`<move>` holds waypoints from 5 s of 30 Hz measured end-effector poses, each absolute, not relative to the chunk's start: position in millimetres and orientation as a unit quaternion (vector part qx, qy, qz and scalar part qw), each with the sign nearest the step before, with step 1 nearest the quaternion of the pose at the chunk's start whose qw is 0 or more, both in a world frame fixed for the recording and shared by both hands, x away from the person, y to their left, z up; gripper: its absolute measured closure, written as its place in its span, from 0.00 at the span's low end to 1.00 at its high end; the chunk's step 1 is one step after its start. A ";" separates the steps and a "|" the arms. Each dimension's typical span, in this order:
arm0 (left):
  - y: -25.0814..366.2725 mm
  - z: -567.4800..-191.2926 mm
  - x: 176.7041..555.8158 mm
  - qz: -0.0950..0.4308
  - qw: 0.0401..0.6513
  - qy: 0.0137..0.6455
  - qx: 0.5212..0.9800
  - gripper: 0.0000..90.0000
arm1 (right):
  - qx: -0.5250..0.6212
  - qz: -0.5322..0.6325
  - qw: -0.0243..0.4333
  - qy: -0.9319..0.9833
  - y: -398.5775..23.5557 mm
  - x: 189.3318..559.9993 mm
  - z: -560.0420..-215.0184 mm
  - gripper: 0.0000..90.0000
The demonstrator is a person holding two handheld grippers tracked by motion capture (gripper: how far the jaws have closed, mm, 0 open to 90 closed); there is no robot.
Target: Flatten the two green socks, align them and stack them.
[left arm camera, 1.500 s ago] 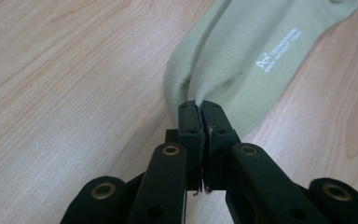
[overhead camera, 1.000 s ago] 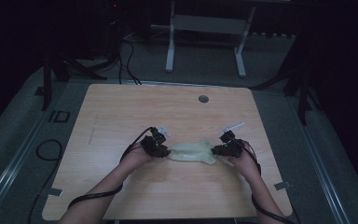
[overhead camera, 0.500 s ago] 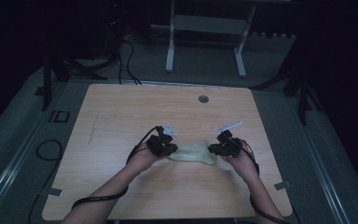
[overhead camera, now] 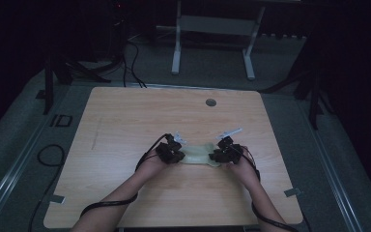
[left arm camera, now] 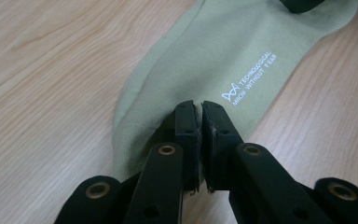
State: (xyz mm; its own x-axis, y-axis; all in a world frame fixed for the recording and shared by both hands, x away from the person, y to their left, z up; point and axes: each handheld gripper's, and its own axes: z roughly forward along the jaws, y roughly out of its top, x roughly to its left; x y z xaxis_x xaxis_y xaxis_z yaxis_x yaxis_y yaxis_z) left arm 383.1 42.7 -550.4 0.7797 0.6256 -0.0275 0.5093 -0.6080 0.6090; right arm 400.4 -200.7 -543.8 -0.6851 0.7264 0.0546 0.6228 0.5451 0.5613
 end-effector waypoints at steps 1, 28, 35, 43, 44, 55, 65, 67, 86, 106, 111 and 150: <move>47.5 -550.6 383.2 0.096 0.308 0.323 0.890 0.94 | 0.383 0.277 0.097 0.876 -194.5 402.6 -543.7 0.72; 69.9 -527.6 380.2 0.098 0.373 0.320 0.865 0.62 | 0.376 0.332 0.095 0.860 -179.6 408.4 -531.1 0.44; 67.4 -526.5 376.5 0.099 0.395 0.330 0.852 0.25 | 0.356 0.377 0.081 0.851 -180.1 403.8 -517.3 0.20; 73.2 -532.4 375.4 0.130 0.401 0.352 0.836 0.02 | 0.337 0.376 0.121 0.855 -176.5 398.6 -519.5 0.15; 74.3 -532.6 375.0 0.133 0.405 0.355 0.832 0.02 | 0.338 0.374 0.125 0.855 -177.0 397.5 -519.9 0.15; 94.2 -538.7 361.7 0.148 0.416 0.364 0.820 0.02 | 0.345 0.372 0.143 0.850 -193.1 390.6 -523.2 0.15; 120.9 -547.2 347.7 0.159 0.417 0.375 0.812 0.02 | 0.356 0.364 0.153 0.847 -218.5 381.8 -528.9 0.15; 126.0 -550.2 345.7 0.158 0.412 0.380 0.813 0.02 | 0.358 0.361 0.154 0.847 -224.0 380.2 -530.7 0.15; 184.5 -560.9 310.5 0.186 0.396 0.416 0.797 0.02 | 0.388 0.361 0.190 0.826 -283.3 353.6 -540.7 0.14; 250.7 -565.5 274.7 0.207 0.399 0.468 0.761 0.02 | 0.457 0.363 0.207 0.785 -342.0 325.0 -554.6 0.14; 264.4 -568.1 266.9 0.213 0.399 0.483 0.750 0.02 | 0.470 0.362 0.210 0.777 -353.6 318.9 -555.0 0.14; 297.5 -573.9 228.6 0.271 0.400 0.579 0.657 0.02 | 0.536 0.352 0.280 0.714 -381.4 284.1 -565.1 0.14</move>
